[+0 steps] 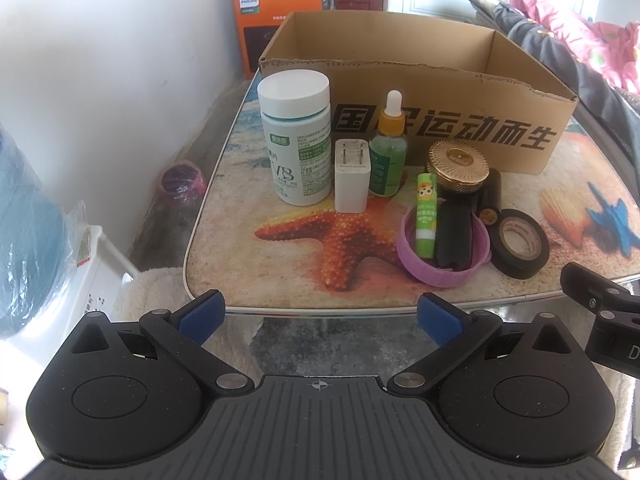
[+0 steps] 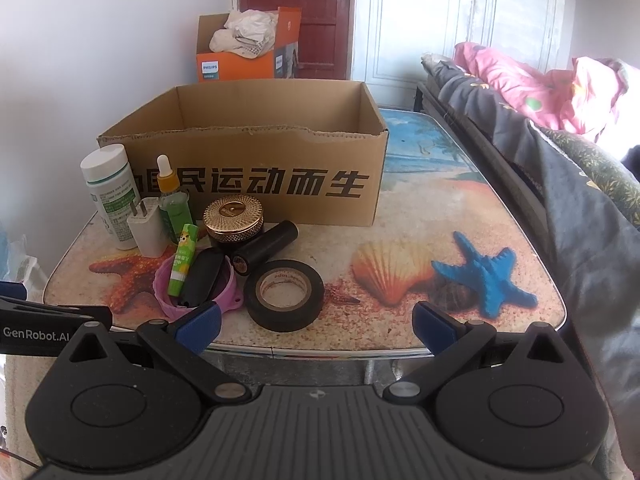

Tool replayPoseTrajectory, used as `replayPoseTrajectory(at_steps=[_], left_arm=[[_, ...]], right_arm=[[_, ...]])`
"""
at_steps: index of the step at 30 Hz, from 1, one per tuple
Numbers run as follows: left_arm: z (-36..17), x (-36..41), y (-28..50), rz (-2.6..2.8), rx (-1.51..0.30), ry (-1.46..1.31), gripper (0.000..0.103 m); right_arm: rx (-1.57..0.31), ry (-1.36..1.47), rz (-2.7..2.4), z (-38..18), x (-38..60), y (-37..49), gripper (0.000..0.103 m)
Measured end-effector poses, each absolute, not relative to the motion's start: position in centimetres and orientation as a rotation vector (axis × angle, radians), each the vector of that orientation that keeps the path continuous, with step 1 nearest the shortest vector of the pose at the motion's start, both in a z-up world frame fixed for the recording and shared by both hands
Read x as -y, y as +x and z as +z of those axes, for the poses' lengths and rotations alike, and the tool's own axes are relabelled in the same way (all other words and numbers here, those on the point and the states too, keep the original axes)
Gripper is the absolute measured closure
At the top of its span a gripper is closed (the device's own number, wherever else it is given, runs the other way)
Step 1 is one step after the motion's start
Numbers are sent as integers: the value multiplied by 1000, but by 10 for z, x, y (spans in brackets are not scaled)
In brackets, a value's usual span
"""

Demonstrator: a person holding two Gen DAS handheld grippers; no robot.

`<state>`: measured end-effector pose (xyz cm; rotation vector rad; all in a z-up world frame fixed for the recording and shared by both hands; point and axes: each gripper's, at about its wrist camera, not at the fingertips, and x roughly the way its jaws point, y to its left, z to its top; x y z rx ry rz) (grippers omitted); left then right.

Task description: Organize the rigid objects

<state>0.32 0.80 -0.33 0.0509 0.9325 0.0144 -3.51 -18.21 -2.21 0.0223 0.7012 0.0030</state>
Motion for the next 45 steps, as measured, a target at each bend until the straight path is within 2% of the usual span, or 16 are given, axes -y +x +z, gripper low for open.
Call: replayPoseTrajectory(at_steps=[17,26,29,30,33,34,35,37,41,45], left_arm=[[-3,-3,6,-43,-905,67,0],[-3,9,9,-241,-801,49,2],[-1,17,11,-307,-744,63,4],[0,21,12,-328,-728,77,5],[2,37,17,-393,-697,123,11],[2,42,20,-415,-691,133,16],[2,47,22,-437,-692,142,24],[-1,58,29,-469,-699,160,31],[-12,69,45,-500,-732,168,53],[-18,73,58,-505,-765,151,66]], right_arm=[[-669,38,54,-26,191,-30,0],[-601,241,136,-24,229,-25,0],[-608,308,185,-24,239,-10,3],[-618,327,202,-25,241,-3,7],[-663,381,241,-31,246,23,22],[-679,400,247,-33,248,31,27],[-696,422,254,-36,250,40,29],[-734,463,261,-43,254,58,36],[-799,514,276,-55,254,87,42],[-864,538,285,-66,247,106,54]])
